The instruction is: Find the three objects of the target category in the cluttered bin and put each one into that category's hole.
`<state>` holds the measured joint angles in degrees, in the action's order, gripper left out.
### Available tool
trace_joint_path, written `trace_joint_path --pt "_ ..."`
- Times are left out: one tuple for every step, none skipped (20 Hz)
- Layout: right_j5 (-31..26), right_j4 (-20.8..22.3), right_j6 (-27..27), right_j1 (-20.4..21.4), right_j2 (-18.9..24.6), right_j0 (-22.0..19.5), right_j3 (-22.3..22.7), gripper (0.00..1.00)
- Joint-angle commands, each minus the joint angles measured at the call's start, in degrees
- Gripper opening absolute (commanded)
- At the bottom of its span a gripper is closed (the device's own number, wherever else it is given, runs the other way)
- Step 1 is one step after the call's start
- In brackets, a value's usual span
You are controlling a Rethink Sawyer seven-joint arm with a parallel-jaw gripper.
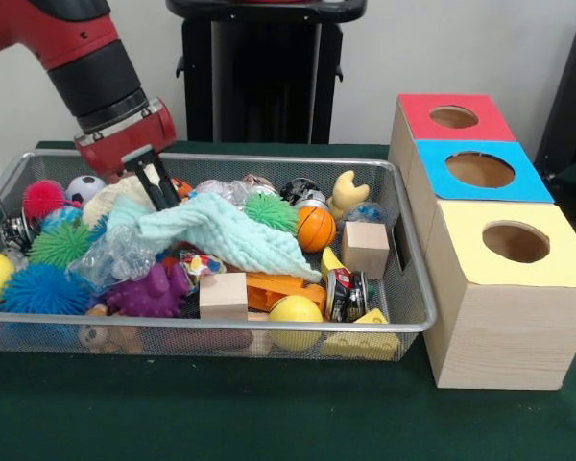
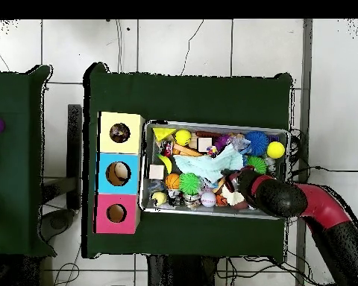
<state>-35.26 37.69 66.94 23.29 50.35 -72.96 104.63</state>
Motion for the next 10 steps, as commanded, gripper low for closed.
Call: trace_joint_path --pt "1.02 -5.84 13.32 11.67 -2.25 2.02 7.97 0.0" --pt "0.99 -6.89 14.16 13.24 -2.33 2.41 8.99 0.0" --pt "0.76 -8.65 15.83 16.05 -2.23 3.02 10.63 0.0" --pt "0.91 -9.67 16.29 17.49 -2.23 3.37 11.45 0.0" --pt "0.92 -10.94 17.64 19.4 -2.73 4.44 12.01 0.0" --pt "1.15 -11.71 18.04 20.38 -3.03 5.33 12.04 0.0" --pt "1.37 -12.48 18.43 21.35 -3.34 6.22 12.07 0.0" --pt "1.19 -13.08 18.45 21.46 -3.93 7.27 11.34 0.0" --pt "1.01 -13.68 18.46 21.58 -4.53 8.32 10.61 0.0" --pt "0.89 -14.25 18.34 21.63 -5.14 9.13 9.97 0.0"
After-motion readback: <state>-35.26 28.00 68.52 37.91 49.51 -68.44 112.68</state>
